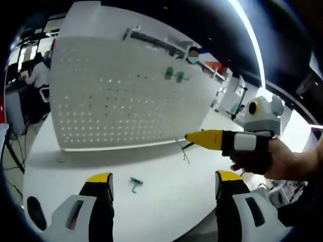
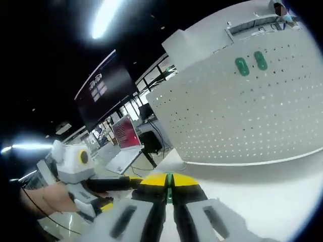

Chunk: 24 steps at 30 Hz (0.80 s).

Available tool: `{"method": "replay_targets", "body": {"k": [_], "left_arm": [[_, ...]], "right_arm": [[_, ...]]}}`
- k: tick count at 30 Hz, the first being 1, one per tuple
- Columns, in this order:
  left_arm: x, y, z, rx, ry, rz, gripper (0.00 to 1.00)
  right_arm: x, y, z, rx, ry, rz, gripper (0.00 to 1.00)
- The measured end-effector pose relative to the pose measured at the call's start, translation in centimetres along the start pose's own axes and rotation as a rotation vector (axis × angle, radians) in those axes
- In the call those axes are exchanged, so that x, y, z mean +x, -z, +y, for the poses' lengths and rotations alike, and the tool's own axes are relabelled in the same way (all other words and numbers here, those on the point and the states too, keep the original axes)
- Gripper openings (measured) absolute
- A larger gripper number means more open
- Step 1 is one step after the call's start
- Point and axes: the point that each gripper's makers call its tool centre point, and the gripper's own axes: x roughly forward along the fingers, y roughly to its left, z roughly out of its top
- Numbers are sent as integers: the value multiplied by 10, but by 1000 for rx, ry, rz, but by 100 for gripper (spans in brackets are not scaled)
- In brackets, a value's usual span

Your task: Insert the hook assembly into the mounting plate slot until the hook locks in place.

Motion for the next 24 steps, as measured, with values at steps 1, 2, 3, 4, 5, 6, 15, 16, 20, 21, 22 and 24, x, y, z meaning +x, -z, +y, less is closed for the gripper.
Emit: {"method": "replay_targets", "body": {"k": [1, 2, 3, 4, 5, 6, 15, 16, 20, 21, 22, 24], "left_arm": [[0, -1, -1, 0, 4, -3, 80], [0, -1, -2, -4, 10, -5, 78], [0, -3, -5, -23, 22, -14, 74], [-1, -4, -7, -31, 29, -18, 71], [-1, -5, -7, -36, 28, -24, 70], [-1, -6, -8, -37, 30, -26, 68], [-3, -18, -19, -49, 69, -58, 55], [-3, -18, -18, -35, 60, -58, 54], [-6, -22, -21, -51, 86, -71, 42], [-6, -24, -22, -56, 95, -78, 40], [-6, -26, -25, -63, 115, -94, 39], [-7, -29, -33, -128, 158, -114, 35]], "right_arm": [[-1, -1, 4, -2, -5, -7, 0], [-2, -2, 6, -3, -8, -15, 0], [-2, -3, 9, 1, -13, -21, 0], [-3, -4, 11, 5, -16, -28, 0], [-3, -4, 14, 4, -23, -31, 0], [-3, -5, 16, 4, -32, -33, 0], [-6, -12, 31, -27, -67, -54, 0], [-6, -13, 32, -28, -69, -54, 0], [-7, -15, 36, -55, -78, -53, 0], [-8, -16, 37, -60, -79, -57, 0], [-8, -16, 37, -62, -82, -58, 0], [-9, -17, 38, -55, -80, -66, 0]]}}
